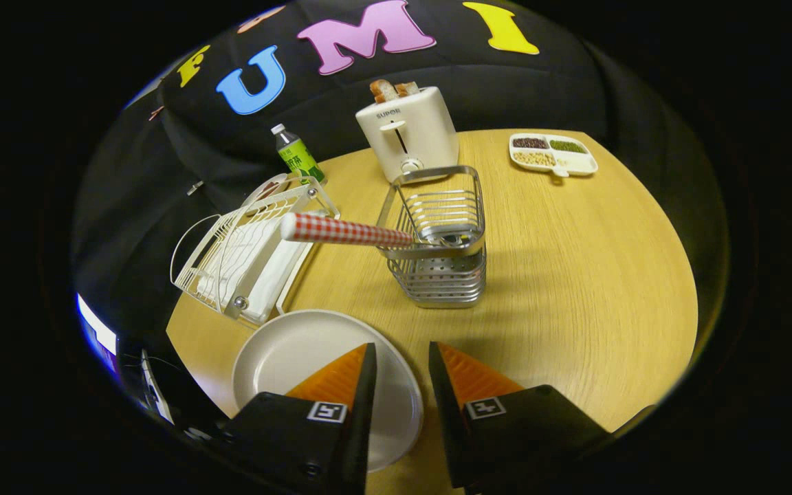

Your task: Take the plate from the dish rack, then take the spoon from the basket and place it into the plate.

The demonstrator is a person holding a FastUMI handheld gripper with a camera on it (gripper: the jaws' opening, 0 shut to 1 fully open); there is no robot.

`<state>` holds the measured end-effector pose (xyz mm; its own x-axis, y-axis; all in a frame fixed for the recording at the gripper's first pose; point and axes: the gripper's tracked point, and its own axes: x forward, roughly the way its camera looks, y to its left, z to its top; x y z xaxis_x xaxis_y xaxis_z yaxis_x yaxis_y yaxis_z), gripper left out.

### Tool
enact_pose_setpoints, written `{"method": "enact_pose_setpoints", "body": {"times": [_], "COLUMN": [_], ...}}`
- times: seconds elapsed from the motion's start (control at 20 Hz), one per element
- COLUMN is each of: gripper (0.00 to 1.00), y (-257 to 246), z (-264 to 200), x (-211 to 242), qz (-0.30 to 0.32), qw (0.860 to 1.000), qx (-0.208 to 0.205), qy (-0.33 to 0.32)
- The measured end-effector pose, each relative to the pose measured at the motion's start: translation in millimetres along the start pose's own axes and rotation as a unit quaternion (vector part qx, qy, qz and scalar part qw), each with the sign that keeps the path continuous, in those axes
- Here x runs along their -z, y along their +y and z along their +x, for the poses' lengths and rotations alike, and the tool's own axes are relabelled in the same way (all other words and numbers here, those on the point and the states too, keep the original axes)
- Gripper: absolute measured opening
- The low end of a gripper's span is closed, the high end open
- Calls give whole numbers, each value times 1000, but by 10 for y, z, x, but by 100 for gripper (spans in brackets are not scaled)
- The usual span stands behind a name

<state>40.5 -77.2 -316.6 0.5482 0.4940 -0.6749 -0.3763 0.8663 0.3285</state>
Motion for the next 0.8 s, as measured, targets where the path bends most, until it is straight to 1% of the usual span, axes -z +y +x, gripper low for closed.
{"method": "enact_pose_setpoints", "body": {"times": [0.05, 0.1, 0.15, 0.2, 0.25, 0.3, 0.4, 0.45, 0.6, 0.8], "gripper": [62, 71, 79, 80, 94, 100, 99, 99, 99, 99], "y": [36, 84, 115, 137, 127, 111, 166, 192, 190, 207], "z": [-28, -81, -132, -183, -253, -301, -389, -392, -320, -108], "x": [-75, -138, -218, -305, -426, -524, -701, -754, -866, -943], "qz": [-17, -36, -59, -81, -101, -112, -123, -134, -172, -190], "qw": [1000, 999, 997, 995, 991, 988, 982, 980, 972, 969], "qx": [-4, -9, -10, -10, -1, 8, 9, 7, 11, 9], "qy": [-17, -33, -49, -66, -85, -107, -143, -150, -160, -157]}}
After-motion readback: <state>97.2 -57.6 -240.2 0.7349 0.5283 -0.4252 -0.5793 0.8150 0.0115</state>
